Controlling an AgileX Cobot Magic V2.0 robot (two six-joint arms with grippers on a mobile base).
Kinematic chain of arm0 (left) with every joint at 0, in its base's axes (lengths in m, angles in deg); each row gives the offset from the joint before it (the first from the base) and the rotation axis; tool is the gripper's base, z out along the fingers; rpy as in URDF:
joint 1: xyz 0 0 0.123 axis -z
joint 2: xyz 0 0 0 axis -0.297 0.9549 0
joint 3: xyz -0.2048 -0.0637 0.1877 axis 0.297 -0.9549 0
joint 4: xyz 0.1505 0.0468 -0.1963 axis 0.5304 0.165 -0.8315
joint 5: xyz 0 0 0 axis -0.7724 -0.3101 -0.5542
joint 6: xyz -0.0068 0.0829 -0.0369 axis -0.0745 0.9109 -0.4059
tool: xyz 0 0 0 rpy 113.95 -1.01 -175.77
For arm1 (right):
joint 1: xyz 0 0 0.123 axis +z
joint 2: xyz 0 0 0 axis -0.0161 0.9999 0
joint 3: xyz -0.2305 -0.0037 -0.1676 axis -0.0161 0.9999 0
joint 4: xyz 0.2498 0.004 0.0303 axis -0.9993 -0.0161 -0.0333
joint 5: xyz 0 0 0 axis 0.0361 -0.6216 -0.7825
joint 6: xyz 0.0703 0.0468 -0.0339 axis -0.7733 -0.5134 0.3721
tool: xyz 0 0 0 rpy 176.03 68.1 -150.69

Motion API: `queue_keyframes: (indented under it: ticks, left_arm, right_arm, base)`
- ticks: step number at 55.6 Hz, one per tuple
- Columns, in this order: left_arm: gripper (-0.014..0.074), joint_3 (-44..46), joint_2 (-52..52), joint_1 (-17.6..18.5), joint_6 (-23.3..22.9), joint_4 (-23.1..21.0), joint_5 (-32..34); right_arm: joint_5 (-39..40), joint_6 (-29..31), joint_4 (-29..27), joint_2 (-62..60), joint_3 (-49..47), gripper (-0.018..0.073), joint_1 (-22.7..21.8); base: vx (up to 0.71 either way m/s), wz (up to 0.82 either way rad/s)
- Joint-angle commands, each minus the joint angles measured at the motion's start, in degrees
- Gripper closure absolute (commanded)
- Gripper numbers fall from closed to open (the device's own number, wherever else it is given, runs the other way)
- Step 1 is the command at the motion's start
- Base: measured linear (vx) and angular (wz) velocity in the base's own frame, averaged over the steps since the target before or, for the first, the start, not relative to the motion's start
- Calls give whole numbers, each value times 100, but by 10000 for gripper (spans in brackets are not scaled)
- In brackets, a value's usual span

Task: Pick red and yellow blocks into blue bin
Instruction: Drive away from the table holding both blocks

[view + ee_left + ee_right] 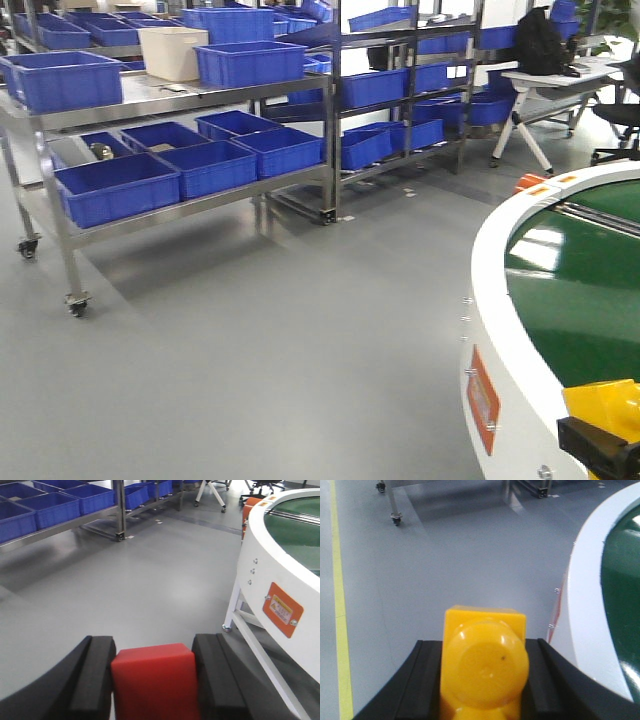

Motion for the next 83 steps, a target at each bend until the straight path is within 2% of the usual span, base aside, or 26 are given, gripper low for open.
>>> queue_keyframes:
  ticks: [1,58,83]
  left_arm:
    - [594,162,-22,28,-36,-78,506]
    - [594,162,-22,19,-36,-78,494]
    - [594,162,-22,19,-36,-78,494]
  right_arm:
    - [427,0,35,-45,-184,569,-16]
    - [429,0,35,-45,-184,569,-16]
    - [429,0,35,-45,-184,569,-16]
  base:
    - [-4,23]
    - [10,29]
    - [33,0]
